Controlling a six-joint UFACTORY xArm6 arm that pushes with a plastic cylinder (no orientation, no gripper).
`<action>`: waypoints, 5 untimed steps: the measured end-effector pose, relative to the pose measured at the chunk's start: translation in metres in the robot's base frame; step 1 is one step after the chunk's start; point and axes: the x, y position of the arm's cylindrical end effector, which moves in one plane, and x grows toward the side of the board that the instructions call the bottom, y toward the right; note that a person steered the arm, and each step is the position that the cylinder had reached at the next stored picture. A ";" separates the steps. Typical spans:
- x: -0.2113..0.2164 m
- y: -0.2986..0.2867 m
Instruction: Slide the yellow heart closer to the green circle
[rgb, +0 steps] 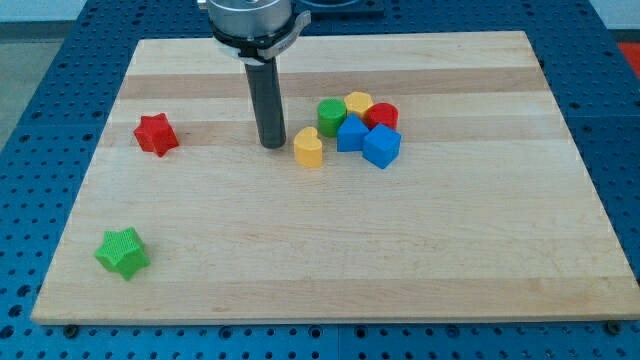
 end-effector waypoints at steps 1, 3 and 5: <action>0.003 0.000; 0.018 0.000; 0.022 0.000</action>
